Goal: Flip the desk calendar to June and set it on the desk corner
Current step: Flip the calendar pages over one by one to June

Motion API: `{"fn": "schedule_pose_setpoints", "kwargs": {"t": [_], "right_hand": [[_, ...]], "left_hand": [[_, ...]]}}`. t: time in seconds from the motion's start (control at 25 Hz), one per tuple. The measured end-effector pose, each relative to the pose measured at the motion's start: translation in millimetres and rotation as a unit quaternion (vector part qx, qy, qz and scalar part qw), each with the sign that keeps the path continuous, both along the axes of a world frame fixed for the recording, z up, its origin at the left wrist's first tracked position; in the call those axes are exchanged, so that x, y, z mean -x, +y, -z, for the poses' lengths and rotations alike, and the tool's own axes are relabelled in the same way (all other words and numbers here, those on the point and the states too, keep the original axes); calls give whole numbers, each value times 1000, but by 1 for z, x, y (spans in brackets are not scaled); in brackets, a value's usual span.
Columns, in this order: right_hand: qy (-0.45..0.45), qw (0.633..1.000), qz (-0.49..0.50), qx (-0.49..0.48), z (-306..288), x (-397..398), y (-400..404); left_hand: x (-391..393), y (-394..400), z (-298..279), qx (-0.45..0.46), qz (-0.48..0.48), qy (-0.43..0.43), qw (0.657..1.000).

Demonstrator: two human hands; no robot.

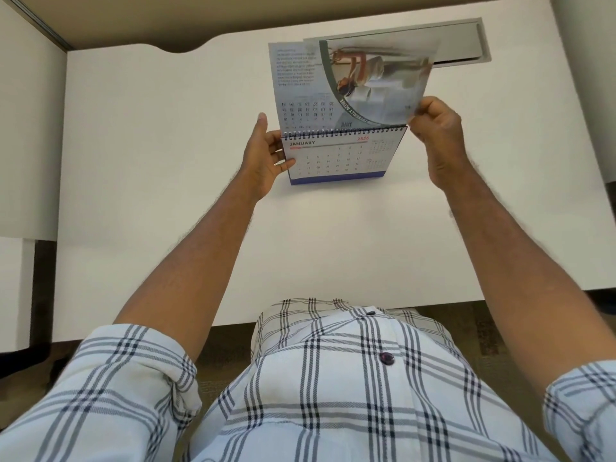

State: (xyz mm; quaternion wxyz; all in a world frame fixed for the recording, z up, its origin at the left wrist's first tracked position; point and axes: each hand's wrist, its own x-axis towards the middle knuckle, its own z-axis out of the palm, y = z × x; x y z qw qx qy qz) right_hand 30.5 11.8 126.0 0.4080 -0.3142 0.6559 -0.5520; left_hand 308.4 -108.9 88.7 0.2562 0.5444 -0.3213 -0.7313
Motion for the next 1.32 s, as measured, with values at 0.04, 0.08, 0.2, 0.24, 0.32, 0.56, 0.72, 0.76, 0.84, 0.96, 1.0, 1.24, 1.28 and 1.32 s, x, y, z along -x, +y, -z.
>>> {"fn": "schedule_pose_setpoints", "kwargs": {"t": [0.04,0.08,0.2,0.24,0.32,0.56,0.72,0.76,0.84,0.96,1.0,1.24,1.28,1.32], "right_hand": [[9,1000,-9,2,1,-1,3],[18,1000,-19,5,2,0,7],[63,996,-66,-14,14,8,20],[79,994,-76,-29,18,10,25],[130,987,-83,-47,28,12,32],[212,969,-100,-80,46,12,39],[244,959,-93,-110,41,9,31],[227,964,-73,-113,38,8,29],[157,981,-13,-114,29,5,21],[51,985,39,-159,11,8,1],[44,982,36,-182,7,11,-5],[71,936,-67,-339,3,20,-33],[73,929,-82,-353,3,20,-35],[73,924,-93,-364,3,20,-37]], "left_hand": [[-2,-2,2,0,11,2,1000],[-5,-4,3,-1,26,7,1000],[-9,-8,8,9,71,16,997],[-10,-8,8,14,77,13,997],[-9,-7,6,25,66,11,997],[-8,-3,10,78,70,7,995],[-8,0,12,100,65,16,993],[-9,0,14,102,64,16,993],[-9,0,14,103,63,14,993],[-9,0,16,102,60,19,993],[-9,0,16,102,59,22,993],[-13,3,18,91,67,41,993],[-13,3,18,87,69,42,993],[-13,4,18,84,69,43,993]]}}
